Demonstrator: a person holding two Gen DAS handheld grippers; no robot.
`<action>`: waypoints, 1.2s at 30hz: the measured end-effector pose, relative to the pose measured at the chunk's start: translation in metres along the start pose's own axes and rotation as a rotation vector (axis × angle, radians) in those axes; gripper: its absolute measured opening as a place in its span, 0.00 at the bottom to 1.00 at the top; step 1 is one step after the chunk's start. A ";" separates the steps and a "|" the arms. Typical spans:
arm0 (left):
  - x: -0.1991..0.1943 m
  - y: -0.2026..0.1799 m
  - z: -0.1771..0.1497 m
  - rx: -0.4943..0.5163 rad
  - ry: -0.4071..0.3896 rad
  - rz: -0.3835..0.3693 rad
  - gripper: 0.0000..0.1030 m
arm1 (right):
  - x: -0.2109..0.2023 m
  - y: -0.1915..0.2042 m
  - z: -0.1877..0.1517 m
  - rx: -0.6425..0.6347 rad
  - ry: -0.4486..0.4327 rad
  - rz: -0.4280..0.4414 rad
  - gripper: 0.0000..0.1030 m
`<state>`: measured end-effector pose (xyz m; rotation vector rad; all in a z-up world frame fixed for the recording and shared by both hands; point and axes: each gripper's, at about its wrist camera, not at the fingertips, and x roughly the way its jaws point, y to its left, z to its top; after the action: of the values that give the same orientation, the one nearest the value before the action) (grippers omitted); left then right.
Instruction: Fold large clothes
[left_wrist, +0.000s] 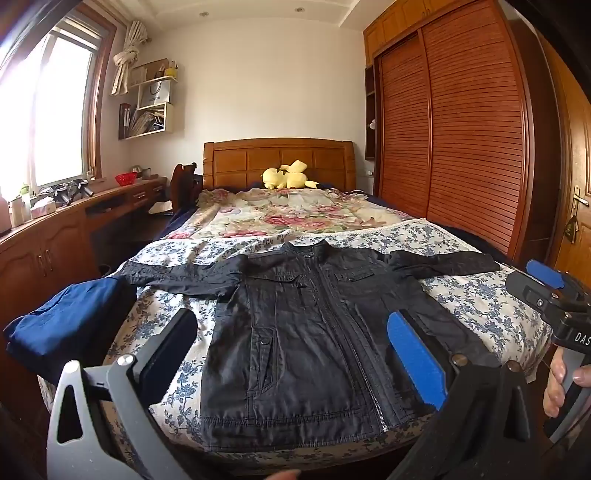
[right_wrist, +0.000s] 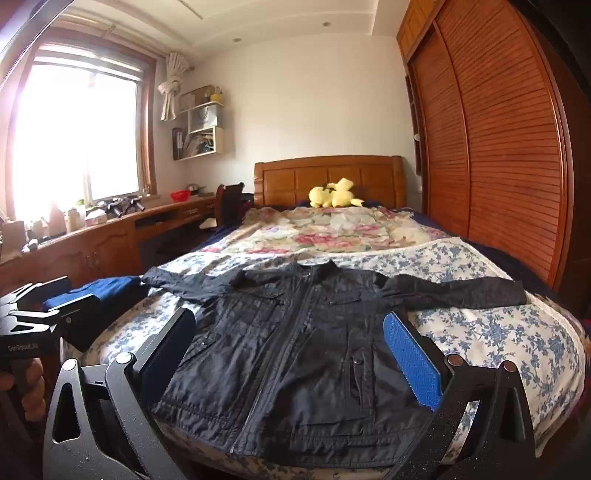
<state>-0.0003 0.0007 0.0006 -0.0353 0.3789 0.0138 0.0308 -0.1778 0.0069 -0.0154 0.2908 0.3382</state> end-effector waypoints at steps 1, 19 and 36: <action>-0.001 -0.001 0.000 0.009 -0.007 0.000 1.00 | -0.001 0.000 0.000 0.000 -0.003 -0.003 1.00; 0.000 0.004 -0.002 -0.001 0.001 0.004 1.00 | 0.000 -0.001 -0.006 -0.002 0.013 0.002 1.00; -0.003 -0.002 -0.001 0.006 -0.007 0.002 1.00 | 0.001 0.003 -0.009 -0.001 0.020 0.008 1.00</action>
<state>-0.0035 -0.0013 0.0013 -0.0287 0.3719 0.0148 0.0287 -0.1756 -0.0016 -0.0191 0.3110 0.3465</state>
